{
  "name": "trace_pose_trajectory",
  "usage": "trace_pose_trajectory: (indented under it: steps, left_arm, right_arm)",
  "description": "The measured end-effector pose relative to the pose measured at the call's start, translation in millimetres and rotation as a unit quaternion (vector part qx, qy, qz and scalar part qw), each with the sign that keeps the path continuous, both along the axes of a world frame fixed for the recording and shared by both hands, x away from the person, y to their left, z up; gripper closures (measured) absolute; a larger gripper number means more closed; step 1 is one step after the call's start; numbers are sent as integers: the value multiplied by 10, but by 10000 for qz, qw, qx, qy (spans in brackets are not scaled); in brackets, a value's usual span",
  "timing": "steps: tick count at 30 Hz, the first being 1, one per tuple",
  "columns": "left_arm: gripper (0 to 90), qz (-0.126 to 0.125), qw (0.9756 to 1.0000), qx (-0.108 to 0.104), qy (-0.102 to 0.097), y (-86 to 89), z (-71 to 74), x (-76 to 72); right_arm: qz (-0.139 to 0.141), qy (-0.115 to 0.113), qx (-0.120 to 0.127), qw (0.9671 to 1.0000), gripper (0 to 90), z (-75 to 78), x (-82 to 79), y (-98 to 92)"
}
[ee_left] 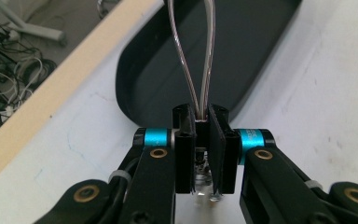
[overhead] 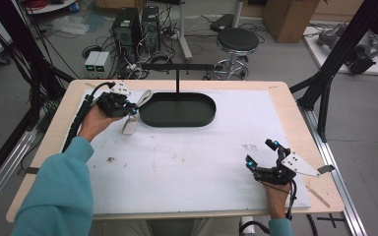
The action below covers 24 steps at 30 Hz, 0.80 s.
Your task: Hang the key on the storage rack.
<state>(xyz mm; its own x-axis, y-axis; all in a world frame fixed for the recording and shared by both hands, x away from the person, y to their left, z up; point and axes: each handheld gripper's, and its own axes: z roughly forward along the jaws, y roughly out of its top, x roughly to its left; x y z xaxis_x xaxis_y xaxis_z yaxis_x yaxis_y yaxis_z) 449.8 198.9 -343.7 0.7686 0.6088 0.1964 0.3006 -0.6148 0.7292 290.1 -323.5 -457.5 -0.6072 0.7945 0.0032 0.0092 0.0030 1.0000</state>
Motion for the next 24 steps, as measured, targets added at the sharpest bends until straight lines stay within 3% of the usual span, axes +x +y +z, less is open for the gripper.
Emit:
trace_pose_trajectory:
  steps: [2, 5, 7, 8, 10, 13, 14, 16, 24]
  left_arm:
    - [815, 53, 9999, -83, -59, -4, 7, 2]
    - [815, 341, 9984, -322, -319, -23, 56, 2]
    - [815, 398, 9977, -436, -322, -25, 68, 10]
    - [815, 506, 9962, -630, -317, -30, 89, 26]
    - [815, 583, 9956, -608, -406, -36, 103, 25]
    - [815, 805, 9927, -760, -486, -53, 147, 41]
    - [815, 805, 9927, -760, -486, -53, 147, 41]
    - [815, 961, 9903, -797, -610, -72, 169, 47]
    - [815, 1149, 9871, -882, -681, -146, 202, 117]
  right_arm:
    - [4, 5, 12, 10000, 35, 0, 0, 0]
    - [7, -5, 8, 10000, 35, 0, 1, 0]
    - [4, 0, 13, 10000, 35, 0, 0, -1]
    - [7, -1, 14, 10000, 35, 0, 0, -1]
    - [2, 2, 16, 10000, 35, 0, -1, 0]
    - [6, -26, 24, 10000, 35, -1, 3, -3]
    - [6, -26, 24, 10000, 35, -1, 3, -3]
    - [8, -28, 24, 10000, 35, -1, 4, -4]
    - [13, -33, 17, 10000, 35, -1, 2, -6]
